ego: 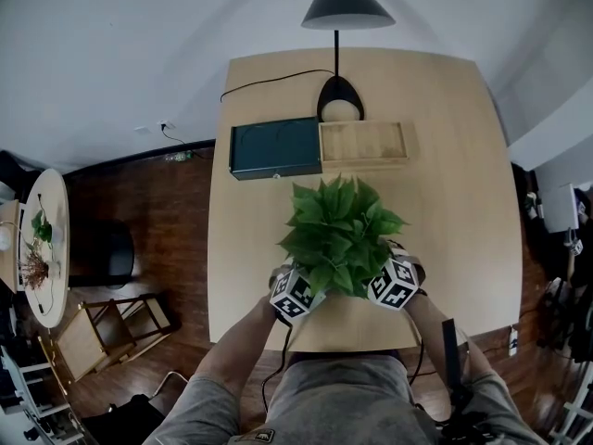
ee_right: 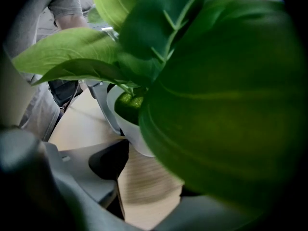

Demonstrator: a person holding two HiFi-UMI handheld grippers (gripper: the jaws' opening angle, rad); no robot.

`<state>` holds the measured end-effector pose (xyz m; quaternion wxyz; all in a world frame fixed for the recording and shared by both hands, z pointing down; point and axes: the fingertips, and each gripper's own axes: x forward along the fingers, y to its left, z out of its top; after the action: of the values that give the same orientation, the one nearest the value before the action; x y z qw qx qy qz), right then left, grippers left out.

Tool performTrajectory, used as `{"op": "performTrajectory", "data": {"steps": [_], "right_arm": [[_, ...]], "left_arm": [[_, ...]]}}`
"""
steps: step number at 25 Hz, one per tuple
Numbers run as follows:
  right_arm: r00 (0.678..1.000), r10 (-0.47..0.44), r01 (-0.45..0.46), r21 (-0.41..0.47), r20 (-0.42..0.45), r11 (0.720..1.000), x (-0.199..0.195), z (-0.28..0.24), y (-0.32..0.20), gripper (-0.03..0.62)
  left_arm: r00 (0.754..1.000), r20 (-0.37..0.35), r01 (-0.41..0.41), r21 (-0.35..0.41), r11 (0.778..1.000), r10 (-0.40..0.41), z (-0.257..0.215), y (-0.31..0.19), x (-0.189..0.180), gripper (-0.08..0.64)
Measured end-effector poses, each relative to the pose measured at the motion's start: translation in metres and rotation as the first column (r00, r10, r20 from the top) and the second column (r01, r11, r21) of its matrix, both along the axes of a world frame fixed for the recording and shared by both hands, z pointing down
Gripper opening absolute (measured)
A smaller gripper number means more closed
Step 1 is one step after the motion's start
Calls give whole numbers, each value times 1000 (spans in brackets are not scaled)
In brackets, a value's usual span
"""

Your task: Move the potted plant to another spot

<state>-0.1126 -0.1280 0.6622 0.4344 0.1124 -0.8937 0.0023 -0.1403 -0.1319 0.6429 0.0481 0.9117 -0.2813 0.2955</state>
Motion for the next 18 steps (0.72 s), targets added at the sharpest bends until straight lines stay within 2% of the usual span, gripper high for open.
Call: {"op": "performTrajectory", "data": {"steps": [18], "right_arm": [[1000,5,-5,14,-5,1000,-4,3,-9,339]], "left_arm": [[1000,26,-5,14,1000,5,4,-8,-4,382]]}}
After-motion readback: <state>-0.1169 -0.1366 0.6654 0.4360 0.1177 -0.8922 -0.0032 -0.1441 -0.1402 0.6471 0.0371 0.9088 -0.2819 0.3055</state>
